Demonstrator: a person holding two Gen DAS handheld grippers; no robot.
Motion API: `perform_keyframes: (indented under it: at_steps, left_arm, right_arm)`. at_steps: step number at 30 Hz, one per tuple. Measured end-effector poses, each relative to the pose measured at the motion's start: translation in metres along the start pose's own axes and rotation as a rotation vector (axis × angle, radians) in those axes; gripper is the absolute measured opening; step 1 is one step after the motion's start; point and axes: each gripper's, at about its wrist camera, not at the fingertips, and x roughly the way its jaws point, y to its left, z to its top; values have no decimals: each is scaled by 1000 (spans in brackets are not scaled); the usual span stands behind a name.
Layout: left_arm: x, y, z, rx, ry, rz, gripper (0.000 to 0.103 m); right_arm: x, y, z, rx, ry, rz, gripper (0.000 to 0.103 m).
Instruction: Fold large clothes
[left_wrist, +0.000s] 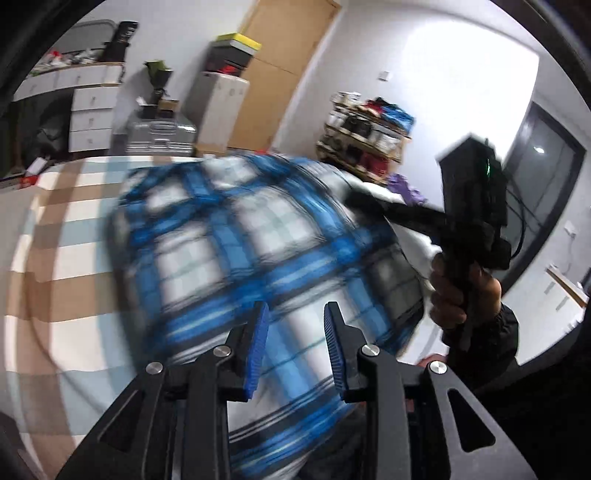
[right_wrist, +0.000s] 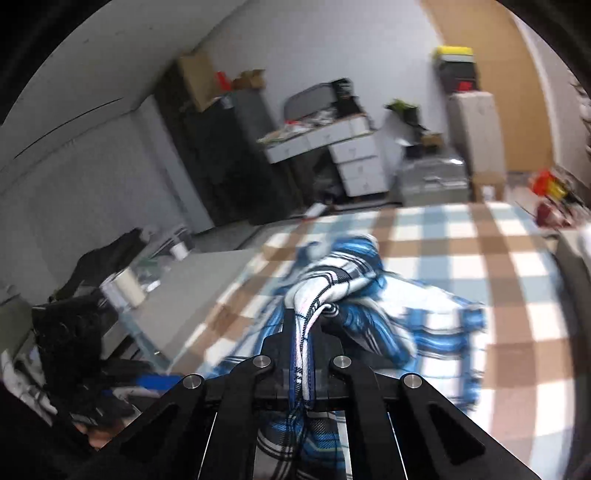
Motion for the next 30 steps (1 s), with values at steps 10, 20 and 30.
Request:
perform_keyframes:
  at_steps: [10, 20, 30]
  left_arm:
    - [28, 8, -6, -46, 111, 34, 25]
    - [66, -36, -39, 183, 327, 32, 25]
    - [54, -40, -50, 174, 316, 5, 32]
  right_arm:
    - [47, -84, -53, 273, 293, -19, 34]
    - [128, -130, -7, 487, 341, 121, 53]
    - [112, -59, 35, 192, 110, 65, 14]
